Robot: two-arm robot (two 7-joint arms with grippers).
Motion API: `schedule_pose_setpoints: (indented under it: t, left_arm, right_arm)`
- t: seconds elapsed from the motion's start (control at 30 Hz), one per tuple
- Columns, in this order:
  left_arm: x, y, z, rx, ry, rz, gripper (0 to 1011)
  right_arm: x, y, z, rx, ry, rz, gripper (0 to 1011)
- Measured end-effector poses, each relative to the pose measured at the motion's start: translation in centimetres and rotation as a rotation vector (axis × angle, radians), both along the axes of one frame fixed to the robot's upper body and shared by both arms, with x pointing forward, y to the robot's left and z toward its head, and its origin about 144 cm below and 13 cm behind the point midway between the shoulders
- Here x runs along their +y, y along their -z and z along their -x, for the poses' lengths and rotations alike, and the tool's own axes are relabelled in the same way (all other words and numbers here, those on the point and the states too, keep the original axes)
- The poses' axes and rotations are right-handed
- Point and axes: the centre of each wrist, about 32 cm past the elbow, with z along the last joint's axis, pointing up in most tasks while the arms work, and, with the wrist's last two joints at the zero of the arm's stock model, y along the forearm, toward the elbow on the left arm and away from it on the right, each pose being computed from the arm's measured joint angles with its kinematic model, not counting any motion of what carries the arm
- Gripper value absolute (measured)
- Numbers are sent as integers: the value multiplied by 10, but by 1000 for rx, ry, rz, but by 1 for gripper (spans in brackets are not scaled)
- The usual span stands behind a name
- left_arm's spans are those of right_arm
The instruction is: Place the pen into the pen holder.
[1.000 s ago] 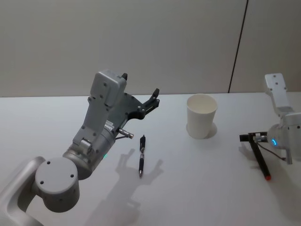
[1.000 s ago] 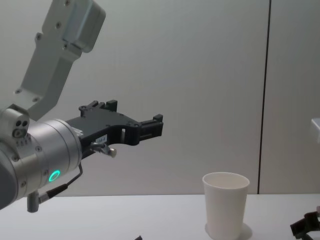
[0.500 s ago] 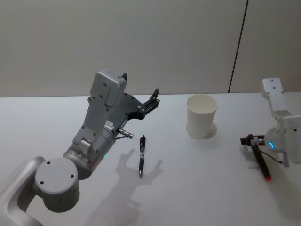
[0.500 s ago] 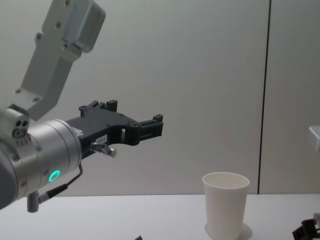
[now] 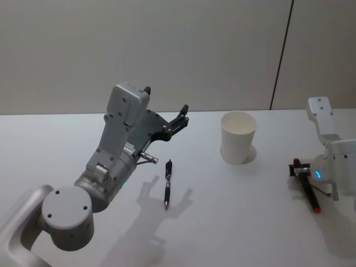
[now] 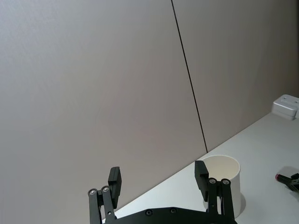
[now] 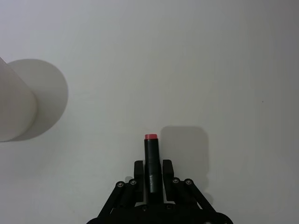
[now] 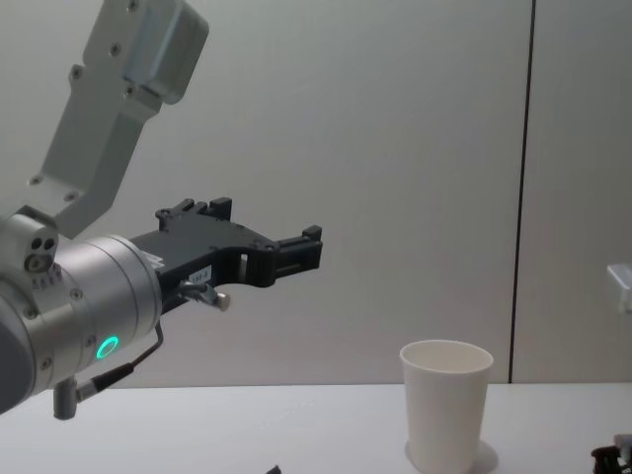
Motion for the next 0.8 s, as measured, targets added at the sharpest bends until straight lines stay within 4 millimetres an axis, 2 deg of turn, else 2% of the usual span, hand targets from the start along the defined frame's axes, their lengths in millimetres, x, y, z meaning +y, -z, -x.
schedule_pose_setpoints:
  t: [0.07, 0.13, 0.53, 0.8]
  left_arm:
    - [0, 0, 0, 0, 0, 0, 1003]
    - [0, 0, 0, 0, 0, 0, 1003]
    - [0, 0, 0, 0, 0, 0, 1003]
    - [0, 0, 0, 0, 0, 0, 1003]
  right_arm:
    - [0, 1, -1, 1, 1, -2, 276]
    - [0, 2, -1, 1, 2, -3, 187]
    - [0, 5, 0, -21, 0, -13, 185]
    - [1, 1, 5, -98, -14, -32, 185]
